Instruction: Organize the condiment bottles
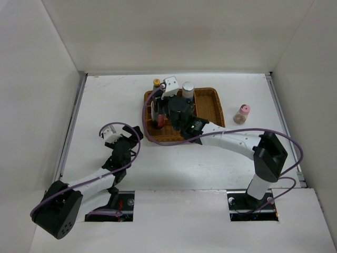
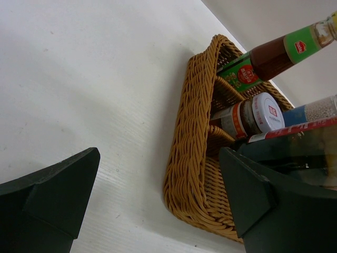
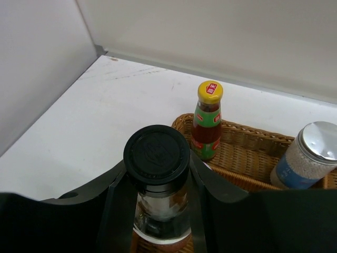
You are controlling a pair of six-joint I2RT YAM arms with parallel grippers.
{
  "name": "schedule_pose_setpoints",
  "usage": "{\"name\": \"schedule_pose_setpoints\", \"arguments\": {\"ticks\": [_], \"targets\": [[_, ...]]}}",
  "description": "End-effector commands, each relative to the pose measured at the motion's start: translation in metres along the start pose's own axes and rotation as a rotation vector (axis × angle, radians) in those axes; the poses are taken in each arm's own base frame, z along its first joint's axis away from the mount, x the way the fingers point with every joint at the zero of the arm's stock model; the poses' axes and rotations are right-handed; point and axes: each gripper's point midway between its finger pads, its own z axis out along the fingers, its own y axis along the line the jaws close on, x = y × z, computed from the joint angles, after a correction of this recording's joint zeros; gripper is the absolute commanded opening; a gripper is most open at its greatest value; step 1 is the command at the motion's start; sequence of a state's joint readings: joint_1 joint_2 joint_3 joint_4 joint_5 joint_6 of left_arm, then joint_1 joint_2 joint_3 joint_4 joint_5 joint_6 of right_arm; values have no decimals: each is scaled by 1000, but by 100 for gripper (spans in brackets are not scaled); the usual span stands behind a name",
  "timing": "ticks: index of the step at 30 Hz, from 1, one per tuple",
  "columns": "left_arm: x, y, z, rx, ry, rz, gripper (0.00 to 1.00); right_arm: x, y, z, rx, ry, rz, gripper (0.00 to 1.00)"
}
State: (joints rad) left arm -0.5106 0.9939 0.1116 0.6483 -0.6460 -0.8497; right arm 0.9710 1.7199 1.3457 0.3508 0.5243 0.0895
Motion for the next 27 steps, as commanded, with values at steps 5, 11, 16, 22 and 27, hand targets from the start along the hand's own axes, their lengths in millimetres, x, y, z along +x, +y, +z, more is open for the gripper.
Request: {"name": "schedule_pose_setpoints", "arguments": {"ticks": [5,11,16,22,27], "targets": [[-8,-10,1,33,-27,-46,100,-50,17,-12,-23,-160,102,24],[-7,-10,1,31,-21,-43,100,-54,20,-37,-18,-176,79,24],[-5,-11,1,36,-13,-43,100,-39,18,-40,-18,-151,66,26],[-6,-10,1,34,-15,-44,100,5,17,-38,-12,-71,70,35],[-3,-10,2,34,-8,-40,100,15,17,-38,-11,-52,80,53]]}}
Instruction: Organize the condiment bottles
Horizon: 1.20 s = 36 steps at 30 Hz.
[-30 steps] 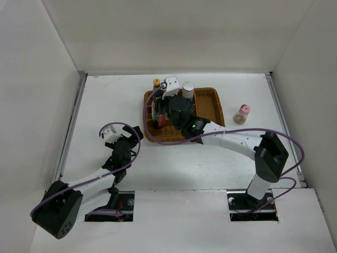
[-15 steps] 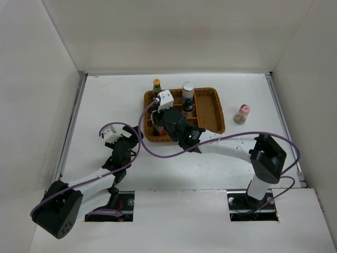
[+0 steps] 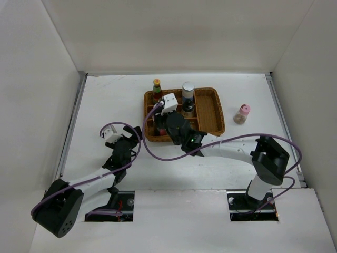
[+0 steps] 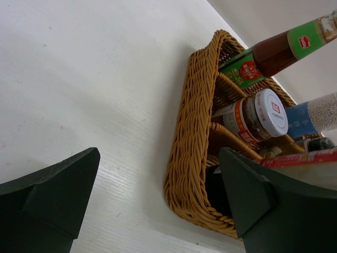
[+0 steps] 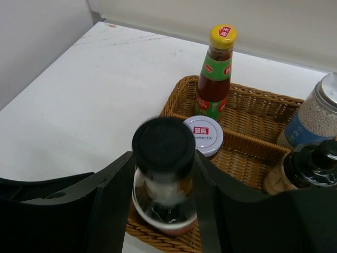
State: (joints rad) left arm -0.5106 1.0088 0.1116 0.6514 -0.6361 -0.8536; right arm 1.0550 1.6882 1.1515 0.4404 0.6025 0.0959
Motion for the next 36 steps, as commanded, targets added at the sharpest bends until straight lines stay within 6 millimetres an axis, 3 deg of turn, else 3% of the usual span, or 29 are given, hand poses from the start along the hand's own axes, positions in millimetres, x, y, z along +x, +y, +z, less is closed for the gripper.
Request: {"name": "schedule_pose_setpoints", "arguments": {"ticks": [1,15,21,25,27,33,36], "targets": [[-8,-12,1,40,-23,-46,100,-41,5,-7,-13,-111,118,56],[-8,-13,1,46,-22,-51,100,-84,0,-26,-62,-177,171,88],[-9,-13,1,48,-22,-52,100,-107,-32,-49,-25,-227,206,96],[-8,-13,1,45,-19,-49,100,-114,-95,-76,84,-274,273,97],[-9,-14,0,50,-22,-52,100,-106,-140,-88,170,-289,306,96],[-8,-13,1,47,-21,-52,100,-46,-323,-133,707,-210,362,97],[-13,-15,0,50,-36,-61,100,-15,-388,-144,897,-105,348,100]]}}
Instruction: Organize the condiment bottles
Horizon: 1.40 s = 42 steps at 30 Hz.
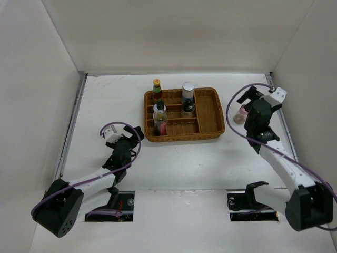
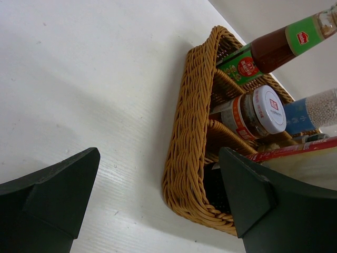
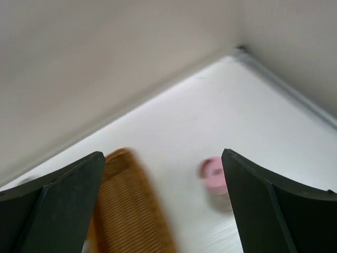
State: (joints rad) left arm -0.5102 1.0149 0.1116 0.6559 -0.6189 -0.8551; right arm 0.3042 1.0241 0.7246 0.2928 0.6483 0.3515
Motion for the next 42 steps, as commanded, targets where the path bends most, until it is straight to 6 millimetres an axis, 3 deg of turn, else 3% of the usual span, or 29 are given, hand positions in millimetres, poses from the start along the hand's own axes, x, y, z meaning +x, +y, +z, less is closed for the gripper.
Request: {"name": "schedule_pose_setpoints", "arguments": {"ticks": [1,5,9,13,16,19,22,27,30,36,42], "targets": [[-16,-11,1,34,-54,-60,100,34,-54,25,177,129,-50,100],[-22,-5,0,13,-80,-70,100,63,-70,60,220,237,-106,100],[-21,5,1,-32,-86,-55,100,95,-76,76,228,331,-126,100],[-18,8,4,-56,-75,-56,100,114,-74,84,219,370,-124,100],[-13,9,5,-59,-57,-49,100,121,-71,91,208,383,-115,87],[-15,7,4,-51,-64,-57,100,125,-67,95,206,400,-120,65],[-15,9,5,-59,-61,-51,100,105,-69,90,232,338,-115,45],[-14,8,6,-61,-58,-50,100,62,-15,43,107,226,-143,43],[-13,9,6,-63,-56,-48,100,56,24,8,-39,223,-121,42],[-11,11,8,-71,-48,-42,100,70,102,-52,-299,289,-72,43],[-14,11,9,-74,-56,-48,100,102,155,-77,-447,358,-65,43]]}}
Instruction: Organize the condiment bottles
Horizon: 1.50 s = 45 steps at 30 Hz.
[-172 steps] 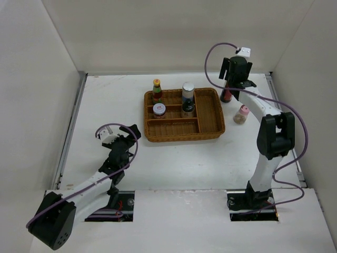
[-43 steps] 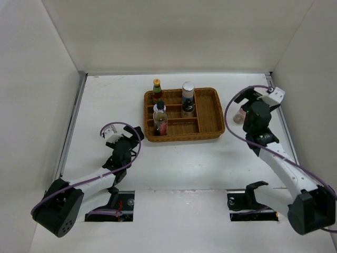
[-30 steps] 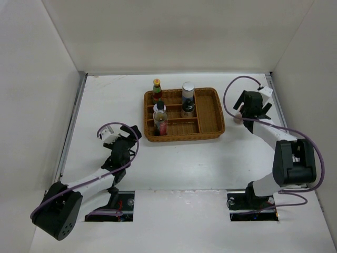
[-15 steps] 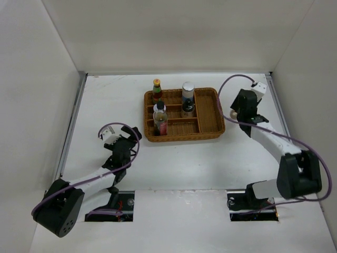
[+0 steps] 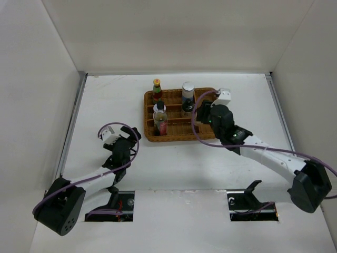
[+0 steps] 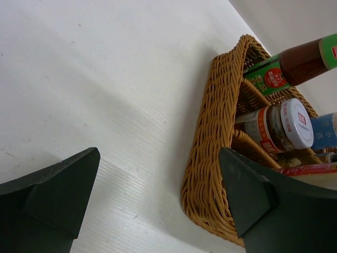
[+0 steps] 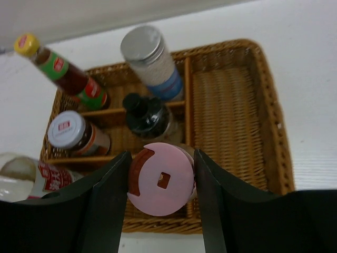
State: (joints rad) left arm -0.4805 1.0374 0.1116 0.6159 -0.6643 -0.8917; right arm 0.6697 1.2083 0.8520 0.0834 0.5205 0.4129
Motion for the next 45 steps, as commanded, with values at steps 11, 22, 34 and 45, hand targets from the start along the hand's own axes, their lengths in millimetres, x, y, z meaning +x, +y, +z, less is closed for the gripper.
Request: {"name": "schedule_pose_setpoints", "arguments": {"ticks": [11,22,34,45], "targets": [[-10,-13,7,17,-19,-41,100,51,57,26,-130,59,-5,43],[-2,-8,16,-55,35,26,100,90,49,44,-81,143,-91,63],[-23,-11,10,-143,79,89,100,-22,-28,-8,10,-166,100,100],[-68,-33,-4,-170,86,153,100,-4,-187,-32,360,-382,585,100]]}}
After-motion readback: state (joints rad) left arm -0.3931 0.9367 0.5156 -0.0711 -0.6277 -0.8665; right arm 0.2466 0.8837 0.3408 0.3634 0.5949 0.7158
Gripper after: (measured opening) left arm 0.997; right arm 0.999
